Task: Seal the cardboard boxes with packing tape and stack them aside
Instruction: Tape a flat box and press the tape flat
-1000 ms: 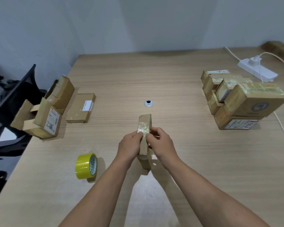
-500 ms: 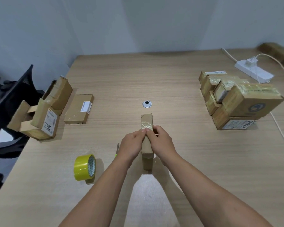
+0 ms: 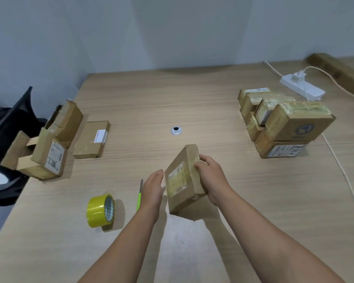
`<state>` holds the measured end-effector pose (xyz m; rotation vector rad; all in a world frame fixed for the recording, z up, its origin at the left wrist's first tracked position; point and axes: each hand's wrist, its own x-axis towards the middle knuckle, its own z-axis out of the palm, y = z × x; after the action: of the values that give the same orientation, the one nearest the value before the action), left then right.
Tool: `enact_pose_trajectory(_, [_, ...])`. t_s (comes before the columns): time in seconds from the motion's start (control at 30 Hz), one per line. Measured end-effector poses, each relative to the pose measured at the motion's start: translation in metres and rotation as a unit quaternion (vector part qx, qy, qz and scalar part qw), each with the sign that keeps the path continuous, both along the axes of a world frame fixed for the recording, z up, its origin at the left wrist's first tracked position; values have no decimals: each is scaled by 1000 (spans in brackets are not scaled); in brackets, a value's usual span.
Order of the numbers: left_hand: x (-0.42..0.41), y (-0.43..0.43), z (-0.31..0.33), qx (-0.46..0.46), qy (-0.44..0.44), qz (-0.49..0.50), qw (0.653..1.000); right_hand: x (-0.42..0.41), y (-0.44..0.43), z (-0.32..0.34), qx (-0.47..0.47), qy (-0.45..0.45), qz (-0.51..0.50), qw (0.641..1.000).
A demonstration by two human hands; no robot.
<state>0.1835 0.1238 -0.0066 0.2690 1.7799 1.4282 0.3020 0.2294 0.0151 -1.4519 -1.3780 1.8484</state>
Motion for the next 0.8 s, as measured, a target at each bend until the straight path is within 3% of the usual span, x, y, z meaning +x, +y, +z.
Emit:
enact_pose_trajectory(0.2, [6, -4, -16, -107, -81, 31, 990, 24, 0, -8, -15, 40, -10, 999])
enact_pose_trajectory(0.37, [11, -6, -22, -191, -48, 12, 980, 51, 1, -20, -9, 25, 41, 999])
enact_pose_trajectory(0.6, [54, 8, -20, -187, -63, 50, 979, 101, 26, -37, 155, -108, 11, 982])
enact_pose_trajectory(0.8, [108, 35, -13, -164, -12, 65, 984, 147, 58, -38, 116, -167, 24, 979])
